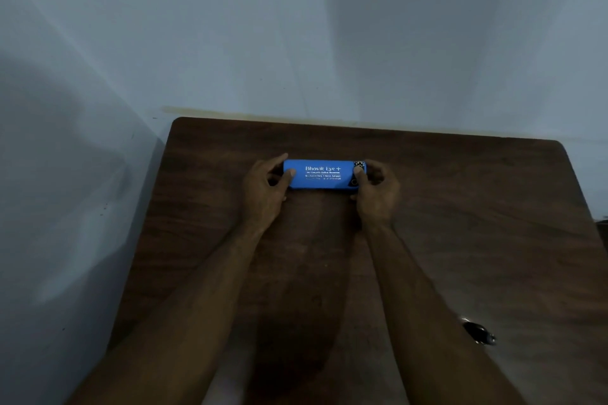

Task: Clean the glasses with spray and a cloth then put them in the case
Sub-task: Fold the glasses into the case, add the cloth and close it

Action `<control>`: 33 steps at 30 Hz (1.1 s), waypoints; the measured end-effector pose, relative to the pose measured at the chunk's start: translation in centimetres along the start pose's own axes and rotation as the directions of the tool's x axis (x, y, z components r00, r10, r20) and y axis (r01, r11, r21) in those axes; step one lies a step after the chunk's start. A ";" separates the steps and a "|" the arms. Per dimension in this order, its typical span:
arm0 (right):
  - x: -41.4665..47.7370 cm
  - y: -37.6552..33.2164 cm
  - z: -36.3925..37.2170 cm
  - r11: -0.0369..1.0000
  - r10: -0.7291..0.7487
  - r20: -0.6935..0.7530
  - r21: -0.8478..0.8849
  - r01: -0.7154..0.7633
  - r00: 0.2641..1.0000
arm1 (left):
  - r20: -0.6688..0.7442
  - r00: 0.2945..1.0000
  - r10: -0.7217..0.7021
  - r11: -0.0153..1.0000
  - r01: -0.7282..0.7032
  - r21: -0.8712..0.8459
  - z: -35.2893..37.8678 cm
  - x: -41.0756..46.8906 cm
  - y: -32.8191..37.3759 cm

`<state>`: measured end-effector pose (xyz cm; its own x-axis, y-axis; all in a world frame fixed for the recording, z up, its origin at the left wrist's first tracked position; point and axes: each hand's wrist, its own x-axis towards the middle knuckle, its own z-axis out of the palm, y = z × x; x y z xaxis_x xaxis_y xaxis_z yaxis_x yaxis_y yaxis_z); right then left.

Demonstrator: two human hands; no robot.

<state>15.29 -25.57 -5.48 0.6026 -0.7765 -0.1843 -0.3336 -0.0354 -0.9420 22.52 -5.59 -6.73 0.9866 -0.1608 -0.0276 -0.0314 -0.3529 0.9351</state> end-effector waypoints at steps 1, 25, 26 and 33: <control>0.0 0.1 0.0 1.000 0.004 0.004 0.005 -0.004 1.000 | 0.009 1.000 -0.002 1.000 0.001 0.004 -0.1 0.0 -0.1; 2.7 -2.0 5.0 0.986 -0.085 -0.005 -0.143 0.083 0.996 | -0.098 0.994 -0.038 0.983 0.054 0.174 0.7 5.4 0.1; 2.6 -2.3 4.9 0.984 -0.093 -0.003 -0.155 0.092 0.996 | -0.101 0.994 -0.040 0.981 0.059 0.187 0.7 5.4 0.2; 1.9 -2.8 4.3 0.986 -0.053 -0.011 -0.158 0.050 0.999 | -0.090 0.992 -0.084 0.975 0.100 0.198 0.4 4.8 0.5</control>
<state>20.51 -24.21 -4.37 0.6112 -0.7805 -0.1311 -0.4131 -0.1733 -0.8941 27.13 -6.93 -6.58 0.9962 -0.0467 -0.0736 0.0365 -0.5426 0.8392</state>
